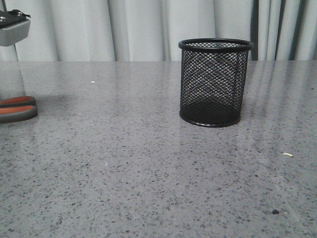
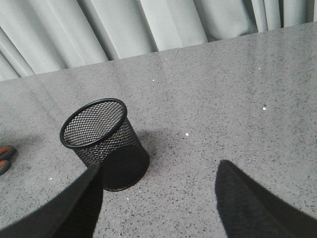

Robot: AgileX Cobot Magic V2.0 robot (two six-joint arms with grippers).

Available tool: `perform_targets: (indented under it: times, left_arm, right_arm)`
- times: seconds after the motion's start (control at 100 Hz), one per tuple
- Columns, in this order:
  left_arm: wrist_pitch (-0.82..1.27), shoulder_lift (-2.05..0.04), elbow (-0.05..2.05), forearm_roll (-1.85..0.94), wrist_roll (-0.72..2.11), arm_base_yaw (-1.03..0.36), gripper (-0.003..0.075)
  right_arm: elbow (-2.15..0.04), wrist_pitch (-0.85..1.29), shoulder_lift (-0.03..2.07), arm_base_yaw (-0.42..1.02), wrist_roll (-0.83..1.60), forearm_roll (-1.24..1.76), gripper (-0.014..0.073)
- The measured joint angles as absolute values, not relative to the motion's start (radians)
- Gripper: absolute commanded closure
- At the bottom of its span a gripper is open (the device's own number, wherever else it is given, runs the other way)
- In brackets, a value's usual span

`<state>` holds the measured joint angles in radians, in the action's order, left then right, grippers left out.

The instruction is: Put scissors into bucket

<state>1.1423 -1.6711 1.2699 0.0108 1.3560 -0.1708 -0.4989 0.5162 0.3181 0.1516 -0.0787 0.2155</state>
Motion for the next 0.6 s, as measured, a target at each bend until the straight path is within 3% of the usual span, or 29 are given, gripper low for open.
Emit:
perform_targets:
  times: [0.43, 0.6]
  left_arm:
    - [1.172, -1.671, 1.27, -0.009, 1.36, -0.169, 0.064]
    - [1.177, -1.638, 1.257, -0.03, 1.358, -0.167, 0.0657]
  right_arm:
    - [-0.499, 0.516, 0.318, 0.152, -0.079, 0.215, 0.0168]
    - [-0.499, 0.516, 0.318, 0.152, -0.079, 0.215, 0.0168]
